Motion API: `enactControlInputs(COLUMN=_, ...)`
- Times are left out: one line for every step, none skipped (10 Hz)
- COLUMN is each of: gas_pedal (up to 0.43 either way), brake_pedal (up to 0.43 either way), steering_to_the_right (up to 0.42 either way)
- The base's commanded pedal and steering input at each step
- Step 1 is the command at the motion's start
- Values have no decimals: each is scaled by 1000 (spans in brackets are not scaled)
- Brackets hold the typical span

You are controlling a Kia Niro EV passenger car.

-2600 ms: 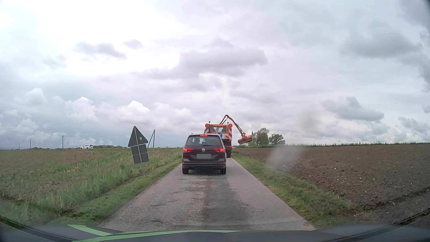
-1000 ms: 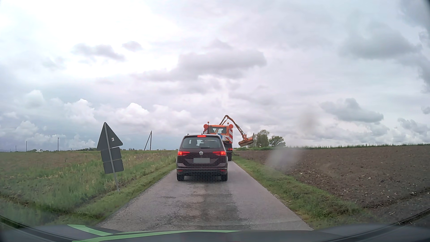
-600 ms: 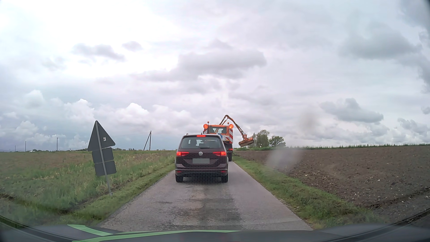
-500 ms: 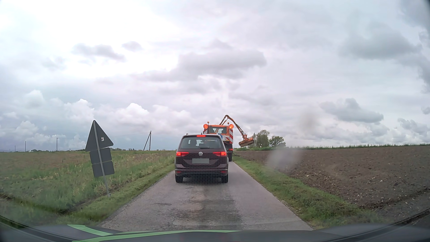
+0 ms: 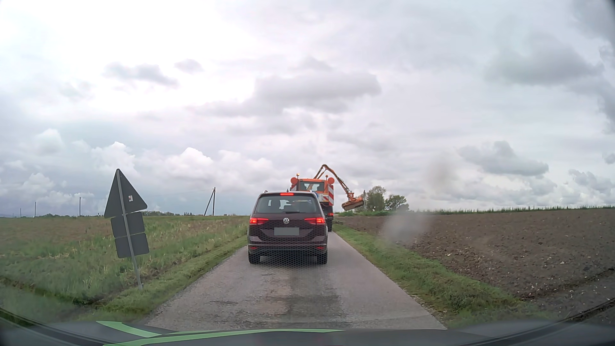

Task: Follow the waypoints while adhering to traffic rules and regulations

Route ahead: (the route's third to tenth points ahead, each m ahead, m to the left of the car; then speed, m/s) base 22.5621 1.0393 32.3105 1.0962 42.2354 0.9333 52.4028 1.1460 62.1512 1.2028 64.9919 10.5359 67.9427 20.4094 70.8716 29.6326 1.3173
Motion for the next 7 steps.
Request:
enactControlInputs(gas_pedal=0, brake_pedal=67, steering_to_the_right=1)
enactControlInputs(gas_pedal=0, brake_pedal=73, steering_to_the_right=1)
enactControlInputs(gas_pedal=0, brake_pedal=79, steering_to_the_right=2)
enactControlInputs(gas_pedal=0, brake_pedal=79, steering_to_the_right=3)
enactControlInputs(gas_pedal=0, brake_pedal=79, steering_to_the_right=5)
enactControlInputs(gas_pedal=0, brake_pedal=79, steering_to_the_right=5)
enactControlInputs(gas_pedal=0, brake_pedal=79, steering_to_the_right=5)
